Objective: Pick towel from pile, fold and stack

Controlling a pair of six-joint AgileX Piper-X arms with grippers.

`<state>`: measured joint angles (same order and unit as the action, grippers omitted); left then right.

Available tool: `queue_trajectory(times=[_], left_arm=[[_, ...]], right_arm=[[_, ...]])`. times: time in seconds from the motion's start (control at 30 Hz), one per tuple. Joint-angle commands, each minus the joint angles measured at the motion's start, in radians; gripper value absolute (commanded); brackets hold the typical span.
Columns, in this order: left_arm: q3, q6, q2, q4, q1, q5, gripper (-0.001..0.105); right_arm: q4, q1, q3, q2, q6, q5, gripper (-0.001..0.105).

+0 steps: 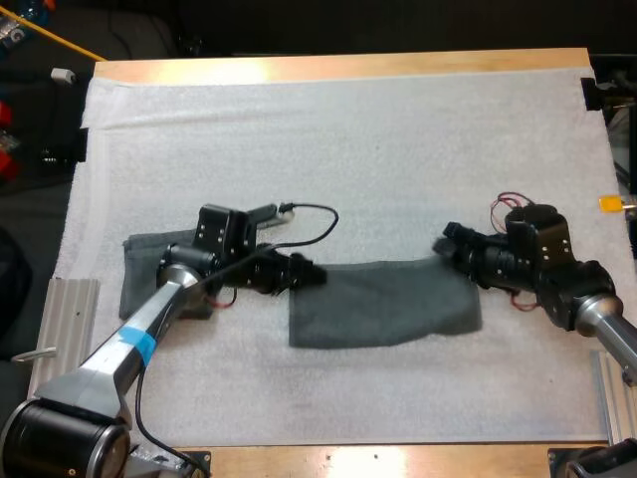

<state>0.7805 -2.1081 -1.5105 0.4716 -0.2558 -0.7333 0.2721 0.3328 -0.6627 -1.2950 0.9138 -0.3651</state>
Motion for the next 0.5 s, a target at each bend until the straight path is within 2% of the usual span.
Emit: queue_trajectory(times=[0.0, 0.1, 0.23, 0.47], left_arm=[[0.029, 0.0, 0.005, 0.021, 0.0, -0.012, 0.064], [0.079, 0.058, 0.02, 0.092, 0.0, -0.012, 0.059], [0.108, 0.136, 0.08, 0.196, 0.0, 0.026, 0.062], [0.108, 0.215, 0.273, 0.354, 0.0, 0.115, 0.063]], right_arm=[[-0.036, -0.004, -0.007, 0.019, 0.048, -0.025, 0.068], [-0.015, -0.004, -0.011, 0.064, 0.137, -0.016, 0.068], [0.079, -0.004, -0.024, 0.133, 0.248, 0.042, 0.068], [0.363, -0.004, -0.079, 0.243, 0.443, 0.11, 0.068]])
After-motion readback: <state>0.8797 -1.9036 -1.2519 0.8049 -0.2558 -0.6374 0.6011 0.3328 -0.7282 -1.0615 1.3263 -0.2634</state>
